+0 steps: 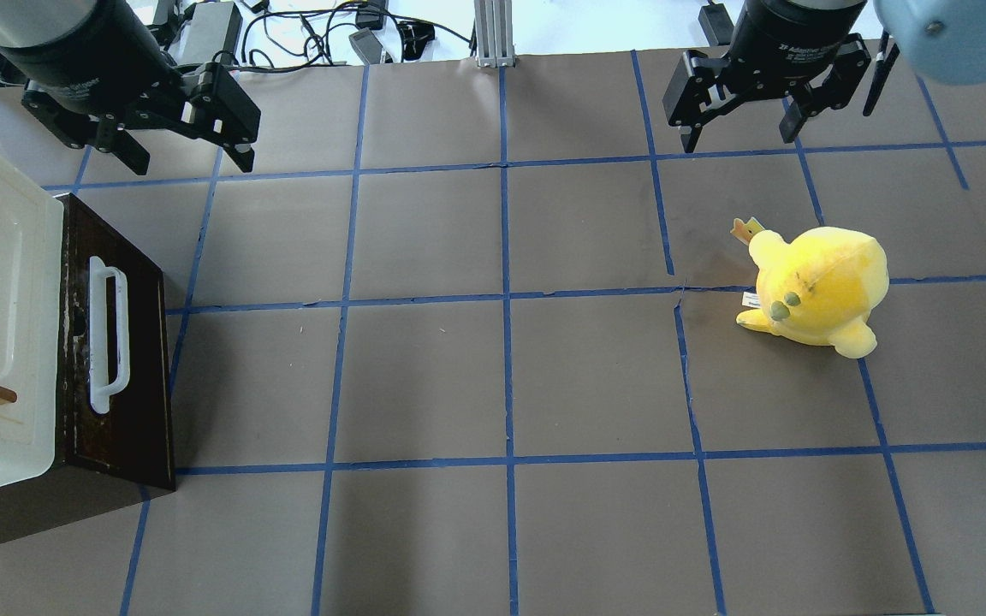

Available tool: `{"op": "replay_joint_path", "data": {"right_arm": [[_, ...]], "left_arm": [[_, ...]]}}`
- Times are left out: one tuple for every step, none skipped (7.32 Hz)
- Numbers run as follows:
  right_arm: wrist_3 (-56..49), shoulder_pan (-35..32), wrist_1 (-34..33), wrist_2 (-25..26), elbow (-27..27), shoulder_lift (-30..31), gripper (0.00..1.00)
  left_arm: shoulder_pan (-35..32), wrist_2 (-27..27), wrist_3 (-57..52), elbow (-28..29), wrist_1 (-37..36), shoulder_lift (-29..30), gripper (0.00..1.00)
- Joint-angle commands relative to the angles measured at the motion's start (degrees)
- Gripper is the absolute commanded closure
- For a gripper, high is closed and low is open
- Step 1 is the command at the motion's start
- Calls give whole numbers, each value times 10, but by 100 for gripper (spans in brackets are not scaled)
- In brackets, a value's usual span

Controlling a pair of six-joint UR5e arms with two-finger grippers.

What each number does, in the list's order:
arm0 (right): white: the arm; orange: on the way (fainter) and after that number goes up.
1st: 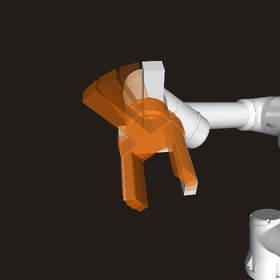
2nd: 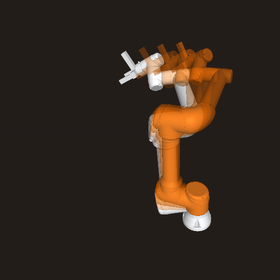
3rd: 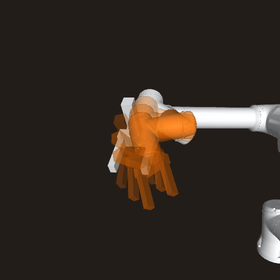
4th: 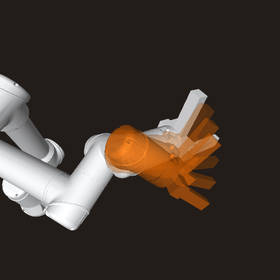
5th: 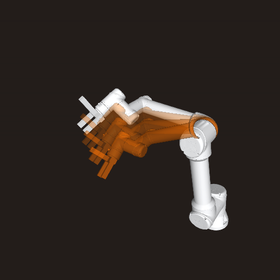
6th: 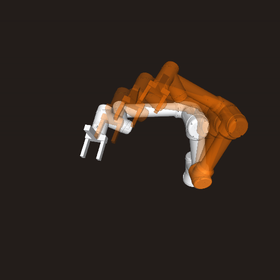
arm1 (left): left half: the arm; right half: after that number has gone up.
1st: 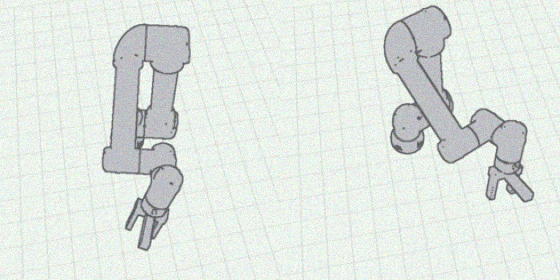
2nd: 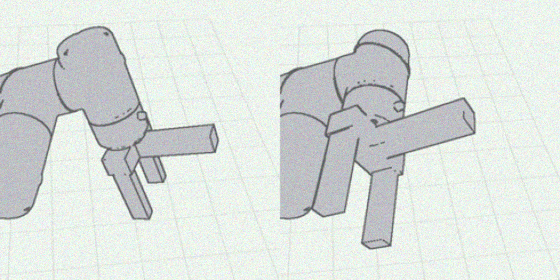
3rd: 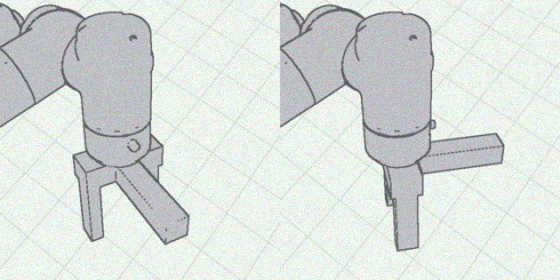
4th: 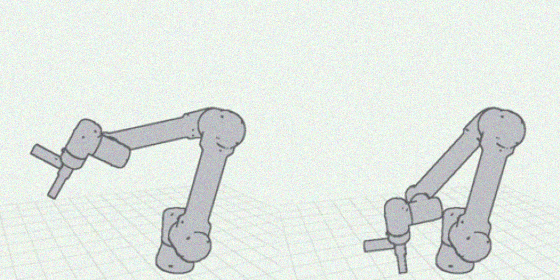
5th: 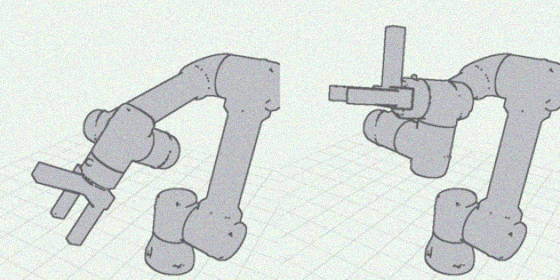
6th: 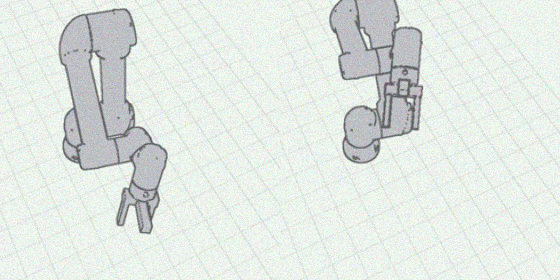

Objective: Pull drawer sideways
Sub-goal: 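Move the left gripper toward the white handle of the wooden drawer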

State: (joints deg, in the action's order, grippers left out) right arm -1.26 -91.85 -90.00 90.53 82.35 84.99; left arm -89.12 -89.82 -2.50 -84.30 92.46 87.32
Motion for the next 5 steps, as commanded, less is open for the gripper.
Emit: {"op": "replay_joint_path", "data": {"right_arm": [[0,0,0,0,0,0,0],[0,0,0,0,0,0,0],[0,0,0,0,0,0,0],[0,0,0,0,0,0,0],[0,0,0,0,0,0,0]], "left_arm": [[0,0,0,1,0,0,0],[0,0,0,1,0,1,0],[0,-4,0,-1,-1,7,0],[-1,-8,7,3,-1,13,0],[-2,-21,15,1,2,13,0]]}}
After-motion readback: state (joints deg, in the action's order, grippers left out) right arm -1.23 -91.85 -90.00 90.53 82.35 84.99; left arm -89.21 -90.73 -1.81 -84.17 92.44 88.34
